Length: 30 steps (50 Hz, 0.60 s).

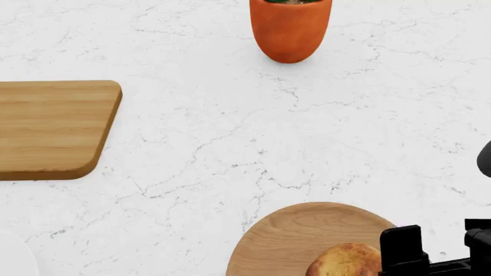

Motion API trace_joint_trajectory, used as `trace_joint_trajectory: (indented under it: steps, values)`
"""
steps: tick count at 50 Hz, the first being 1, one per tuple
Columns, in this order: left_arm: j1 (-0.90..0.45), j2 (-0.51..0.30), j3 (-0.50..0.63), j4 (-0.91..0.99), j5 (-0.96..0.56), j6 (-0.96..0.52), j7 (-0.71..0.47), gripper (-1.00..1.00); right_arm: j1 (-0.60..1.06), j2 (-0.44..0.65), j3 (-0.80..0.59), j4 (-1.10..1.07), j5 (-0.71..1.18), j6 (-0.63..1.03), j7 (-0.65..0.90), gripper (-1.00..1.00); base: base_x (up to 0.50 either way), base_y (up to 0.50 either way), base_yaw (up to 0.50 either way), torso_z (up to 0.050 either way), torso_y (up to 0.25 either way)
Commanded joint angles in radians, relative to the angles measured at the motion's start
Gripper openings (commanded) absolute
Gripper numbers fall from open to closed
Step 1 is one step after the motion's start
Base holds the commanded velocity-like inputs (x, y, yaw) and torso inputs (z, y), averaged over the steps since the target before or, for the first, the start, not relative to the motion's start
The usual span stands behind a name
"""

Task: Place all breads on the cutting board.

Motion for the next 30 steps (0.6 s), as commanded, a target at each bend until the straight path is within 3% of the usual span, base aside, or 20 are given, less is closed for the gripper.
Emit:
trace_joint_trajectory:
  steps: [1, 30]
  values:
    - [0.002, -0.002, 0.004, 0.001, 0.006, 0.001, 0.003, 1.00, -0.039, -0.031, 0.017, 0.042, -0.056, 0.008, -0.059, 1.00, 0.00, 0.00, 0.00, 0.000, 0.000]
    - [0.033, 0.010, -0.009, 0.001, 0.037, -0.003, 0.023, 1.00, -0.101, -0.100, 0.020, 0.166, -0.275, 0.077, -0.235, 1.00, 0.00, 0.00, 0.00, 0.000, 0.000]
